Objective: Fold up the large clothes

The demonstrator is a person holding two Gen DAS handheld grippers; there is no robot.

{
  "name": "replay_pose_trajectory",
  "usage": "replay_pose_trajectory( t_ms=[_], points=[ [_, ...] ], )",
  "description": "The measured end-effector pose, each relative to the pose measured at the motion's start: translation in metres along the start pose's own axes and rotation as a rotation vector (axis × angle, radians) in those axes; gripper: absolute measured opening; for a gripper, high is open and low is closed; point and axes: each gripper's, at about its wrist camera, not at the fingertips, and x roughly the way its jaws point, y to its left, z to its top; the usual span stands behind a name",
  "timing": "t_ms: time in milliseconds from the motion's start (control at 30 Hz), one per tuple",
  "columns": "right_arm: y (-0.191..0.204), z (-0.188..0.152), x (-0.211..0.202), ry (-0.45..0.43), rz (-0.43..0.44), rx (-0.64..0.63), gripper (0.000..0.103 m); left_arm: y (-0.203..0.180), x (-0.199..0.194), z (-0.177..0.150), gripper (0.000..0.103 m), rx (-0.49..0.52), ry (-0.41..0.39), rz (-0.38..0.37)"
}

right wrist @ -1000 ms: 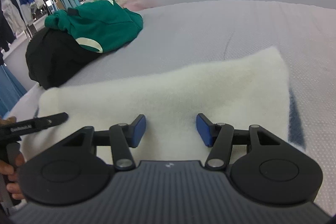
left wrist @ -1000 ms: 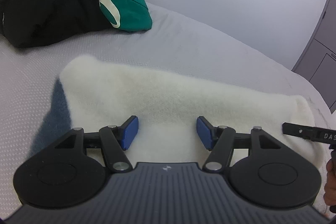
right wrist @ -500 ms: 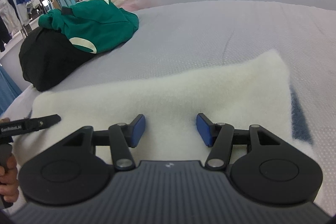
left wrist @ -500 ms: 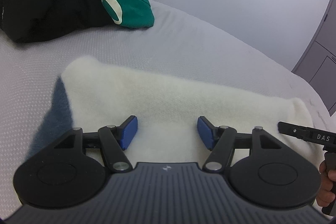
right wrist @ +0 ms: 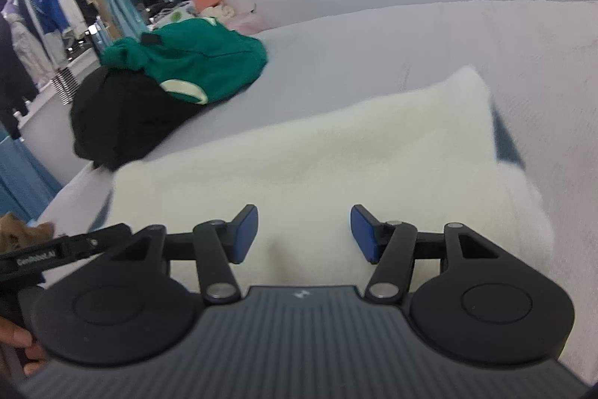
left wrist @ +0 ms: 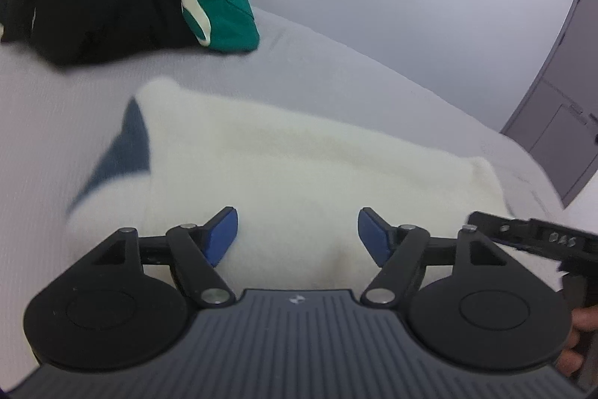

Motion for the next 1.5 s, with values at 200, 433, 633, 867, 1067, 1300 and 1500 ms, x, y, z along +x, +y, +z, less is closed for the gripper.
replay_pose_trajectory(
  t_ms=[200,433,633,867,1067,1300,1500],
  points=[
    [0.006,-0.017,-0.008,0.048,0.038,0.052,0.058,0.004,-0.007,-0.02,0.086,-0.108,0.045,-0.01],
    [-0.001,-0.031,0.001,0.144,0.102,0.201,0.059,0.045,0.02,-0.035,0.086,-0.424,0.157,-0.129],
    [-0.006,-0.034,0.009,0.174,0.142,0.279,0.064,0.083,0.044,-0.051,0.086,-0.726,0.173,-0.168],
    [-0.013,-0.04,0.018,0.215,0.201,0.382,0.069,0.1,0.064,-0.055,0.086,-0.918,0.092,-0.233],
    [-0.017,-0.048,0.03,0.26,0.271,0.493,0.088,0.099,0.077,-0.047,0.086,-0.922,0.075,-0.229],
    [-0.023,-0.059,0.052,0.33,0.357,0.685,0.089,0.09,0.087,-0.038,0.065,-0.896,0.066,-0.171],
    [-0.028,-0.058,0.067,0.314,0.383,0.776,0.089,0.071,0.074,-0.03,0.051,-0.814,0.002,-0.144]
  ],
)
